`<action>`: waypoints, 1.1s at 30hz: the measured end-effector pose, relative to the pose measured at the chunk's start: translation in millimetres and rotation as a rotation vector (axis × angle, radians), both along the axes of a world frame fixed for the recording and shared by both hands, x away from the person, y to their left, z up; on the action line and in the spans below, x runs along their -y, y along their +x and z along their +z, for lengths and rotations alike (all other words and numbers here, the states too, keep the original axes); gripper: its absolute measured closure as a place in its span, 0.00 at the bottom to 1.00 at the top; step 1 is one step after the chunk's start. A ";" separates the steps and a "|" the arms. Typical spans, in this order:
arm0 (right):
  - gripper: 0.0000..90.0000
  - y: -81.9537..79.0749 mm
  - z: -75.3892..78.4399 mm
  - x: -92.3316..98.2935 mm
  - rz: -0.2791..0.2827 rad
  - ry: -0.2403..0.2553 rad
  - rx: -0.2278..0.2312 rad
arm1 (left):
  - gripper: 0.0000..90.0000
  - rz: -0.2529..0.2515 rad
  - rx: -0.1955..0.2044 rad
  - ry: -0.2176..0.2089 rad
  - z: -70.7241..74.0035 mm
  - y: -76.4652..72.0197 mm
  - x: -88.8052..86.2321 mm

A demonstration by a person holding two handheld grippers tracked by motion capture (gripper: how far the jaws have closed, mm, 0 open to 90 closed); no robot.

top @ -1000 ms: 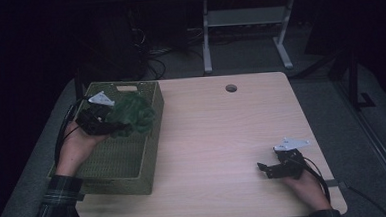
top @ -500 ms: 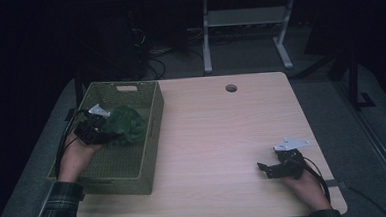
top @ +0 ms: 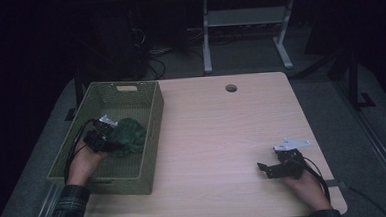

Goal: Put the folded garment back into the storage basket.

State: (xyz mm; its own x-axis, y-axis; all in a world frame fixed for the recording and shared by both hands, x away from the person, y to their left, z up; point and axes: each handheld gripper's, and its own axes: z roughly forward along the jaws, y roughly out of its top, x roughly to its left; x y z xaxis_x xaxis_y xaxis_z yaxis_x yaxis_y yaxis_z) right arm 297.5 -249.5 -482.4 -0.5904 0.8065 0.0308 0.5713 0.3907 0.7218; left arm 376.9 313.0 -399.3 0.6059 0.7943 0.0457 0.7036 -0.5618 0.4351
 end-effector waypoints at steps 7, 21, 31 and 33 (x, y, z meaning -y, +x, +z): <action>0.13 0.0 0.0 0.0 0.000 0.000 0.000 | 0.84 -0.006 -0.009 0.025 -4.9 1.0 1.5; 0.13 0.0 0.0 0.0 0.000 0.000 0.000 | 0.39 0.000 0.033 -0.019 1.5 -2.4 -4.6; 0.13 0.0 0.0 0.0 0.000 0.000 0.000 | 0.16 -0.005 0.067 -0.054 18.0 -9.7 -8.8; 0.13 0.0 0.0 0.0 0.000 0.000 0.000 | 0.16 -0.006 0.079 -0.074 24.4 -10.7 -8.6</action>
